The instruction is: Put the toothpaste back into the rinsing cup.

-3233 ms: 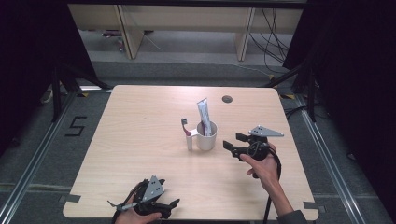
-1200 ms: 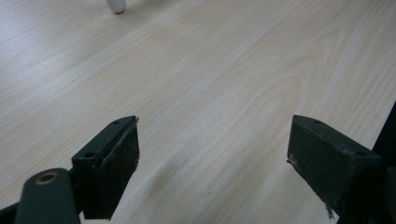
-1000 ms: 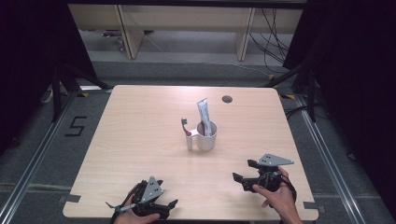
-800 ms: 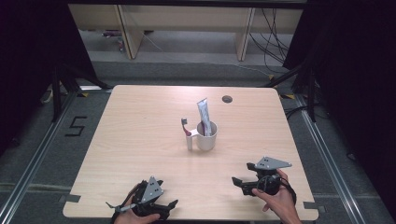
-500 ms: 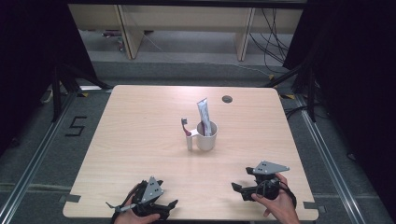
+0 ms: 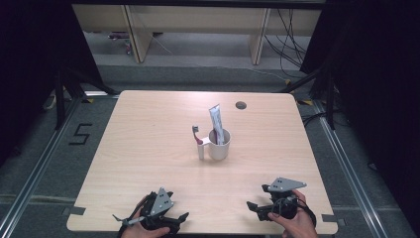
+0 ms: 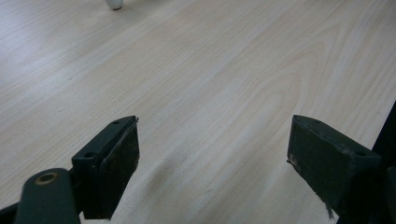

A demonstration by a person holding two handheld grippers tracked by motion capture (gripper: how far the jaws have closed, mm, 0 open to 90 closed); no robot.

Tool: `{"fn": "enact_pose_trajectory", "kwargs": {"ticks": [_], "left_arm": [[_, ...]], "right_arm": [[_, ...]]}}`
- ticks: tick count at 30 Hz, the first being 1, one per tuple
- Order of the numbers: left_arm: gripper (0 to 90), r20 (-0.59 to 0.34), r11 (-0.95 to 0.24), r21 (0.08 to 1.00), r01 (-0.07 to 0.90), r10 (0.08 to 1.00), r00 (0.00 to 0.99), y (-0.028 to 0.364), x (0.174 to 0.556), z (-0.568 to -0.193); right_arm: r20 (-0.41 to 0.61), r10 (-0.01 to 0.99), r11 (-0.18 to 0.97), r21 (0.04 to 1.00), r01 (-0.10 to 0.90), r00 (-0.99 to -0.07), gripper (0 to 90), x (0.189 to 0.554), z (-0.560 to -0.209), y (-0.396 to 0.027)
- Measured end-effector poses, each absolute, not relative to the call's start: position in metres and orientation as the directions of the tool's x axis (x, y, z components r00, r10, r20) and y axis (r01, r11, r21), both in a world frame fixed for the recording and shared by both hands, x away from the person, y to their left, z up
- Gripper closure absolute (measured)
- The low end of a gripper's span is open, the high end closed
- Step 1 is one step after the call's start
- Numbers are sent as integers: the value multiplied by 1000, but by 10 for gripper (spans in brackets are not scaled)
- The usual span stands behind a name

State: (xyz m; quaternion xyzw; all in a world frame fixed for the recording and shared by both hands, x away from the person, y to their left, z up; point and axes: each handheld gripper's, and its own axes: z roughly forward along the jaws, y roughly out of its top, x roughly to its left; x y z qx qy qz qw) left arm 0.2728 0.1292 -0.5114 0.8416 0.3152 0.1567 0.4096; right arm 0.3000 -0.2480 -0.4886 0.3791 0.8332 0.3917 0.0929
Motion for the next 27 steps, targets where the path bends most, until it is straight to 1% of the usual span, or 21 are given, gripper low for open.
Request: {"fn": "enact_pose_trajectory", "kwargs": {"ticks": [1,2,4,6,7,8,10,11,17,19,22,24,27], "left_arm": [[164,5,-466,789,401,657,754,129,273,-512],[164,5,-466,789,401,657,754,129,273,-511],[163,3,-465,787,405,659,752,129,273,-511],[164,0,-471,782,408,655,756,130,273,-511],[163,3,-467,787,405,658,753,129,273,-511],[164,1,-472,782,408,655,756,130,273,-511],[164,5,-466,787,404,660,751,129,273,-511],[164,4,-467,786,404,658,753,129,273,-511],[164,5,-465,788,403,659,752,129,273,-511],[164,5,-466,788,402,658,753,129,273,-511],[164,4,-465,788,404,660,752,129,273,-512],[164,6,-466,789,401,658,753,129,273,-512],[164,4,-463,790,402,659,752,129,273,-512]], "right_arm": [[125,696,422,726,543,-707,166,300,-489,-249],[135,715,410,714,567,-686,165,297,-489,-248],[106,705,434,717,545,-701,165,298,-490,-250],[123,713,427,704,567,-690,165,296,-491,-250],[109,705,439,709,552,-701,165,296,-492,-251],[119,710,436,699,567,-694,165,295,-492,-251],[107,700,445,708,549,-706,168,295,-494,-251],[96,716,439,708,553,-691,169,294,-493,-252],[102,702,451,703,550,-705,168,291,-495,-252],[108,714,449,688,570,-692,167,289,-495,-252],[92,703,456,702,547,-705,167,290,-496,-254],[111,714,445,690,571,-691,167,288,-495,-254],[100,710,455,691,562,-697,167,289,-496,-255]]}}
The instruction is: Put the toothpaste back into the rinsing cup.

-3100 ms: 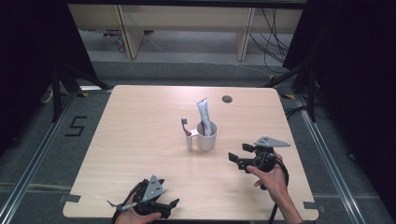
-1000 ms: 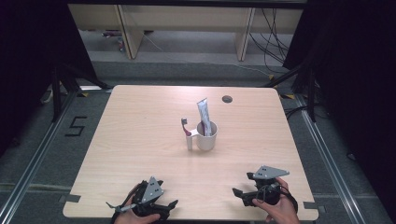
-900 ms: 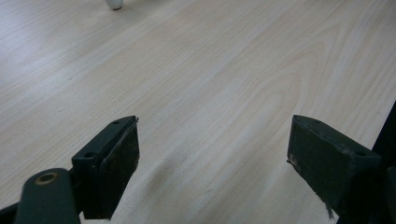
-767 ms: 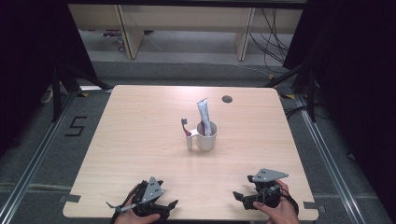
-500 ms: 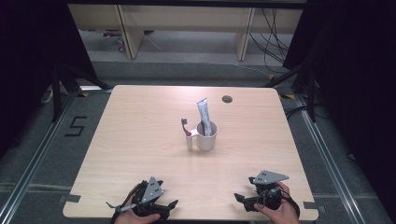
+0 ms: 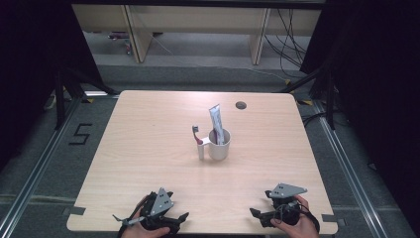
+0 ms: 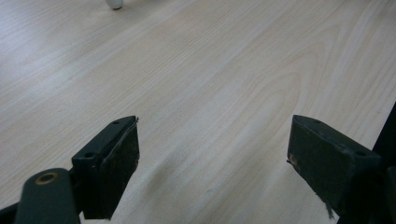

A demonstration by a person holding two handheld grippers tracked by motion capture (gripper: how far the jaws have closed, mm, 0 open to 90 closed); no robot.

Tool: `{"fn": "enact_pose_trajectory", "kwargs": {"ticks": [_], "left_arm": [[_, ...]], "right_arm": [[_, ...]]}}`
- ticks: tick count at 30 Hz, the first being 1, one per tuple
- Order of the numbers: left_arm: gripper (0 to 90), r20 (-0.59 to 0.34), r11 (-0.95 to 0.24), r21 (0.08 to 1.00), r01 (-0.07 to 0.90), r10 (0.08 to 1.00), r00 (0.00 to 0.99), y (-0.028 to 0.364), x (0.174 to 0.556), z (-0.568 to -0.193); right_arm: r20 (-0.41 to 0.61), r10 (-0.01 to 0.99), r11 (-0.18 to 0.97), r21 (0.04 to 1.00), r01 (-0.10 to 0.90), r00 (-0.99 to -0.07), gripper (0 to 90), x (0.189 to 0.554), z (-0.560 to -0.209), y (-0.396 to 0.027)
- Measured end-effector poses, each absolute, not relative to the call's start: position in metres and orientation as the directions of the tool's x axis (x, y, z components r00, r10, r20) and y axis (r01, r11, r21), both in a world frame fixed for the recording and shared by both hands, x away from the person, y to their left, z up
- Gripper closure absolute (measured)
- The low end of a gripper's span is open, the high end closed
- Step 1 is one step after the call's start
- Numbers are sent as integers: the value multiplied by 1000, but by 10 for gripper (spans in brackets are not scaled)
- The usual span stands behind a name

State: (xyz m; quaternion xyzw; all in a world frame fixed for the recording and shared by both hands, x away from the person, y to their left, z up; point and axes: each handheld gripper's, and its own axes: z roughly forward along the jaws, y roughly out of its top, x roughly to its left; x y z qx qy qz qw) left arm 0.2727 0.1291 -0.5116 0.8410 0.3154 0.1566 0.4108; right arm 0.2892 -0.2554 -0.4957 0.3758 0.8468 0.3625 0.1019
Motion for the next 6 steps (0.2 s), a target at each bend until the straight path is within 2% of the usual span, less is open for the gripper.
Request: {"fn": "enact_pose_trajectory", "kwargs": {"ticks": [3,4,6], "left_arm": [[164,5,-464,789,403,661,750,129,273,-512],[164,6,-464,789,402,661,750,129,273,-511],[164,6,-466,788,403,661,751,129,273,-511]], "right_arm": [[78,707,461,703,542,-703,167,290,-496,-256],[111,722,437,692,575,-683,167,288,-495,-255],[100,716,446,696,563,-691,167,289,-496,-256]]}}
